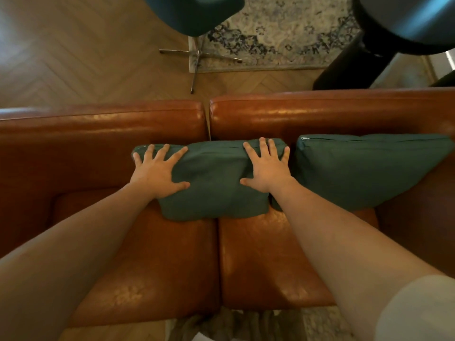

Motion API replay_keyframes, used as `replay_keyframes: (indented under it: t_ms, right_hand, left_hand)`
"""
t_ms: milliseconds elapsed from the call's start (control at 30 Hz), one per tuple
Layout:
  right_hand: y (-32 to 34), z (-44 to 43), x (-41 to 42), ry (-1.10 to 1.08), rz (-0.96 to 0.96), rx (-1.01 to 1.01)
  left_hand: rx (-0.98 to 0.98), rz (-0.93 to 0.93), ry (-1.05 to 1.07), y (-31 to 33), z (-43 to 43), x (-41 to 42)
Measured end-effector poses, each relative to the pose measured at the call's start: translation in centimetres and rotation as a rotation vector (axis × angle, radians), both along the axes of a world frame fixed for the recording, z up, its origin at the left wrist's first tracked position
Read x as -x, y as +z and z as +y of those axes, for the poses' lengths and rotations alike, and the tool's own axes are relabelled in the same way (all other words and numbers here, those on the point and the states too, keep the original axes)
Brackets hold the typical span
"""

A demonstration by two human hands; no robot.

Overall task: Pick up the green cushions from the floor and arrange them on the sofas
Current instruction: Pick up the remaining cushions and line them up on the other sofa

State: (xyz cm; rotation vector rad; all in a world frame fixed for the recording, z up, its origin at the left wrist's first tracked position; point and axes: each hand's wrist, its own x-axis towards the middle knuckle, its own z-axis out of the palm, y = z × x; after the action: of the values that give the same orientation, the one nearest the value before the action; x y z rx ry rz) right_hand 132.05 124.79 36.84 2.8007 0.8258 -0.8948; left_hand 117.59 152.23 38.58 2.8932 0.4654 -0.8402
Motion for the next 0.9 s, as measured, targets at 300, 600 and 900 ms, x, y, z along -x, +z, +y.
replay_keyframes:
  t_ms: [300, 600, 900]
  right_hand:
    - [3.5, -0.6, 1.9, -0.043, -0.003, -0.009]
    - [9.5, -0.4, 7.3, -0.081, -0.017, -0.014]
    - [12.2, -4.6, 11.1, -0.009, 0.017, -0.022]
  left_hand:
    - [0.067, -0.087, -0.107, 2.9, -0.1, 1.5]
    - [-0.038, -0.102, -0.271, 9.4, -4.1, 3.4]
    - [-0.111, -0.085, -0.221, 13.2, -10.0, 8.5]
